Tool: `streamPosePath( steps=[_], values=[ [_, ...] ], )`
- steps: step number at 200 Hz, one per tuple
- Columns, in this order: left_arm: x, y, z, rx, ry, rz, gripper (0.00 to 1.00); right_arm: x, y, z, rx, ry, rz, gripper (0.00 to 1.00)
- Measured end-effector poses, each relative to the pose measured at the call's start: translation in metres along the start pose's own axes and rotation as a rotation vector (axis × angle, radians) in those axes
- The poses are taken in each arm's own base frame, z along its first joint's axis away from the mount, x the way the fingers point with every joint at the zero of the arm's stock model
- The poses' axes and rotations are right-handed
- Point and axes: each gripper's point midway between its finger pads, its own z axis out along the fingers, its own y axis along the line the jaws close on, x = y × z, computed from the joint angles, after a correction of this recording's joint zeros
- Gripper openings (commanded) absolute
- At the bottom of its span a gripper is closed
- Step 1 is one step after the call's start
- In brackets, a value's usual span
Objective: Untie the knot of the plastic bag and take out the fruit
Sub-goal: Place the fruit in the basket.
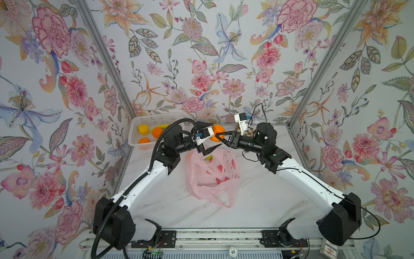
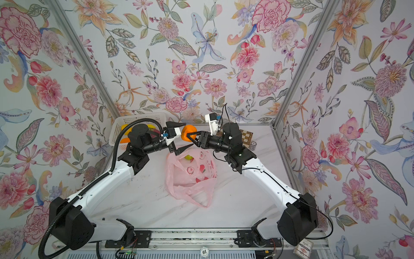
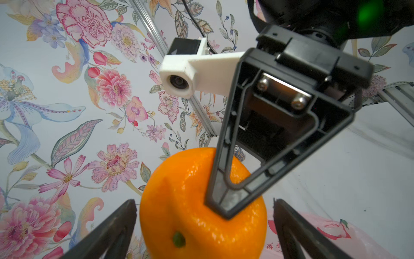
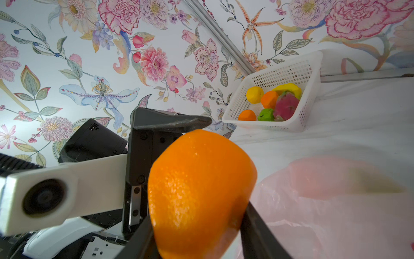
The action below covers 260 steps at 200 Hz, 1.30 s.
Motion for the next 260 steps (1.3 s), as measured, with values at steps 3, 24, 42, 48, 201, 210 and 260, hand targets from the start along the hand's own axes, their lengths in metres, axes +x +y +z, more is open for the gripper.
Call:
streamPosePath(
  steps=[3,24,42,48,201,210,260],
  values=[
    [-0.001,0.001,0.001,0.005,-0.001,0.007,0.87,0.000,0.000,0.000,-0.001,0.001,-0.001,0.49],
    [-0.001,0.001,0.005,0.034,0.002,0.015,0.75,0.001,-0.001,0.002,-0.001,0.007,0.002,0.49],
    [0.002,0.001,0.005,0.036,0.010,0.015,0.68,0.003,-0.003,0.005,0.002,0.018,0.008,0.53],
    [0.003,0.001,0.005,0.035,0.013,0.014,0.67,0.003,-0.004,0.005,0.003,0.019,0.009,0.56],
    [0.117,0.179,-0.101,-0.707,0.316,-0.429,0.46,-0.031,-0.017,-0.017,0.170,-0.179,-0.059,0.99],
    [0.132,0.191,-0.111,-0.752,0.358,-0.454,0.46,-0.030,-0.019,-0.017,0.182,-0.177,-0.057,0.99],
    [0.218,0.230,-0.176,-0.956,0.599,-0.639,0.47,-0.018,-0.029,-0.015,0.250,-0.137,-0.062,0.99]
  ],
)
